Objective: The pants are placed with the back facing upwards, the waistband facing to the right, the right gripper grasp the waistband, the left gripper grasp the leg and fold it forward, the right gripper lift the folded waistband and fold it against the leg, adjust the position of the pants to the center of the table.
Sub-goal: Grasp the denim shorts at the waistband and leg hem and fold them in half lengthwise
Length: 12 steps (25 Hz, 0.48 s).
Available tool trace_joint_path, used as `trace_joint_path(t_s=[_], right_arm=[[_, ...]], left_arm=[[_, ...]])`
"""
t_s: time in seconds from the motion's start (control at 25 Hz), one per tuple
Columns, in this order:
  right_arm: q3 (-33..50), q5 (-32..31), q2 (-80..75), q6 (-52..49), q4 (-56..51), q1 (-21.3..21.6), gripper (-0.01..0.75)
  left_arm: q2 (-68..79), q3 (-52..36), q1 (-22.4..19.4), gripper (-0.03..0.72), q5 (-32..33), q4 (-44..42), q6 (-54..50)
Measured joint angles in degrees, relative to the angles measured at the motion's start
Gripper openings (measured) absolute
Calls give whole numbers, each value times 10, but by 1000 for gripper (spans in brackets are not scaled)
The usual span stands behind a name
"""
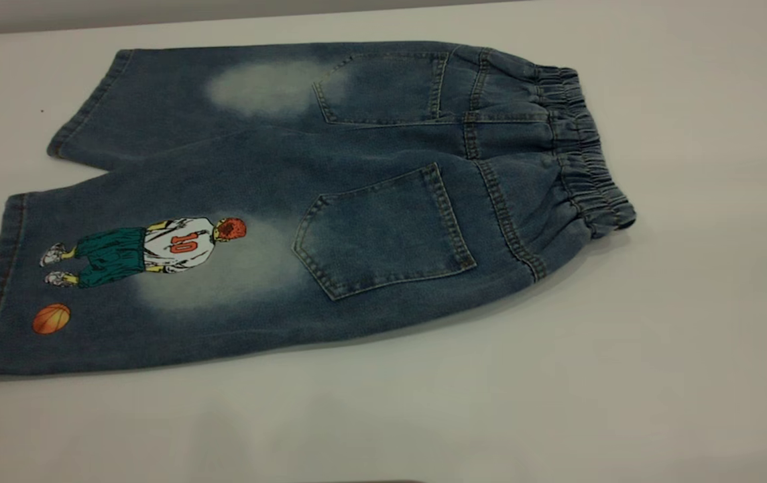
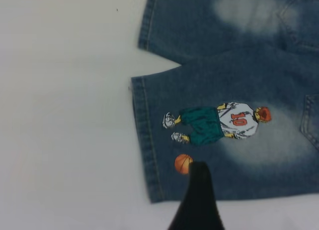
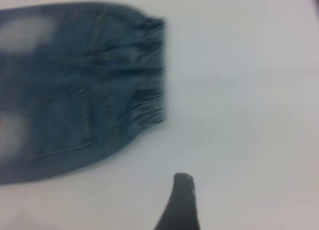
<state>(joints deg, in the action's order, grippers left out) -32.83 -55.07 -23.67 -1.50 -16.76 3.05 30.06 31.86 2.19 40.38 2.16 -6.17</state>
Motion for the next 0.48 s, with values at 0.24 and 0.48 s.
trace_joint_path(t_s=[0.24,0.48], right_arm=[[0,83,-153,106,-162,0,570],[0,118,-327,246,-315,0,570]], left_arm=[[174,0,0,535,-132,66,11],[285,0,0,535,-205,71,27]])
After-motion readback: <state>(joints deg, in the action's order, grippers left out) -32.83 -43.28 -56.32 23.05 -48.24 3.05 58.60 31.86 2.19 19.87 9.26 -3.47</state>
